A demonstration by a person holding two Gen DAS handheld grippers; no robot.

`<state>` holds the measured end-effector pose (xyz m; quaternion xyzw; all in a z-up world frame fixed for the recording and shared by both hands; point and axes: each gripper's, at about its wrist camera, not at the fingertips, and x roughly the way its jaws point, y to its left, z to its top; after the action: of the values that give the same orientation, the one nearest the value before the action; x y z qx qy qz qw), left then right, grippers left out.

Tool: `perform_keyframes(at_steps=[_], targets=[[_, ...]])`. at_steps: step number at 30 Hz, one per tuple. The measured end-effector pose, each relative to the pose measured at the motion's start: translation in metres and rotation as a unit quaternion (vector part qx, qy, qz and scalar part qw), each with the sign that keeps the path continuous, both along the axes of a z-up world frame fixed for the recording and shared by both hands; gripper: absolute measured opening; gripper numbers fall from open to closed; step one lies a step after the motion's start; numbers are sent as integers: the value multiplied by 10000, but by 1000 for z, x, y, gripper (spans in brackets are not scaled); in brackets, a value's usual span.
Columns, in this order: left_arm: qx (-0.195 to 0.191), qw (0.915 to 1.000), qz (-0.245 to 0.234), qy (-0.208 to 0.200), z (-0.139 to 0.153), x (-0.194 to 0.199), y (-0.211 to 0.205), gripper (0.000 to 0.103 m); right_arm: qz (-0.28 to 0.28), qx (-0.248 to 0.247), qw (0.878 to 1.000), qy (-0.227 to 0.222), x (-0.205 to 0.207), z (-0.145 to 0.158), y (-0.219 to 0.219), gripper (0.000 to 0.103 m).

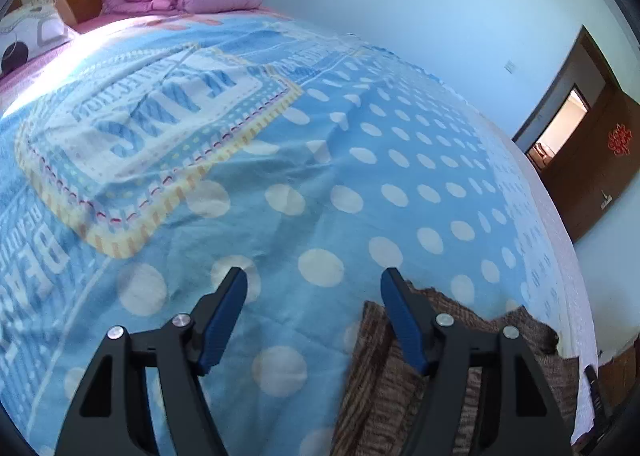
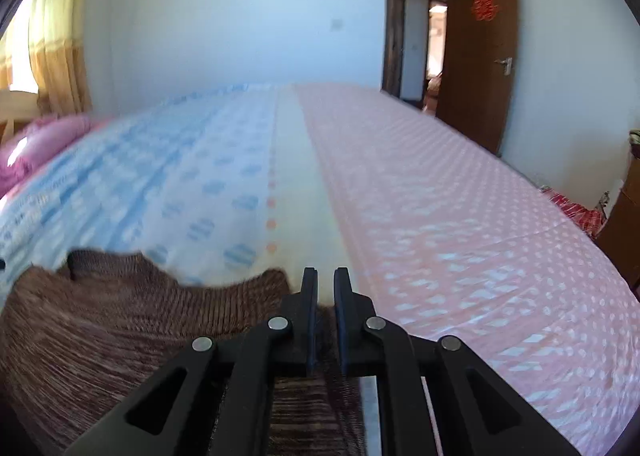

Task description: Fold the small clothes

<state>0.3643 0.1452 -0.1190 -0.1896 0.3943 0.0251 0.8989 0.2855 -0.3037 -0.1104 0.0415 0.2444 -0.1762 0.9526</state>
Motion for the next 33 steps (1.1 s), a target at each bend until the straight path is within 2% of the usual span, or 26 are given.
perform_keyframes(at_steps=[2,5,8,10,14,15,18,21,23,25,29,30,31,33], targets=[[351,9985,-412,-100,13,-12,-18,71,17,157,9999,-6,-21,11,-1,8],[794,9910,-1062,-200,21,-34,-51,71,395,430,9974,419,-49,6,9,8],[909,9827,-1610,-145,15,-57,-82,73,910,247,9930,716,-75,-9,39,8],[1038,9789,-1759,-83,7,-70,-98,73,1087,81,9900,894,-88,-21,56,8],[1310,9733,-1876,168,-17,-95,-114,73,926,116,9840,1514,-88,-59,54,8],[1387,9728,-1851,121,-20,-101,-114,73,916,275,9864,1337,-97,-60,45,6],[1426,9721,-1859,-119,-15,-121,-105,74,620,666,9877,1268,-112,-59,24,4],[1569,9669,-2006,-169,-17,-136,-100,74,529,606,9887,1268,-132,-58,20,4],[1656,9640,-2073,-190,-19,-145,-100,74,393,426,9919,1128,-149,-47,25,4],[1564,9669,-2006,-216,-19,-150,-95,74,461,370,9939,927,-167,-33,33,4],[1094,9794,-1683,-224,-22,-158,-80,79,846,71,9927,855,-176,-22,62,4],[1142,9797,-1633,-207,-23,-158,-81,79,946,75,9917,865,-174,-23,69,4],[1277,9794,-1554,-166,-25,-157,-83,86,1013,128,9908,893,-170,-26,73,4],[1256,9805,-1512,-48,-30,-154,-81,92,1060,280,9878,1103,-160,-38,79,7]])
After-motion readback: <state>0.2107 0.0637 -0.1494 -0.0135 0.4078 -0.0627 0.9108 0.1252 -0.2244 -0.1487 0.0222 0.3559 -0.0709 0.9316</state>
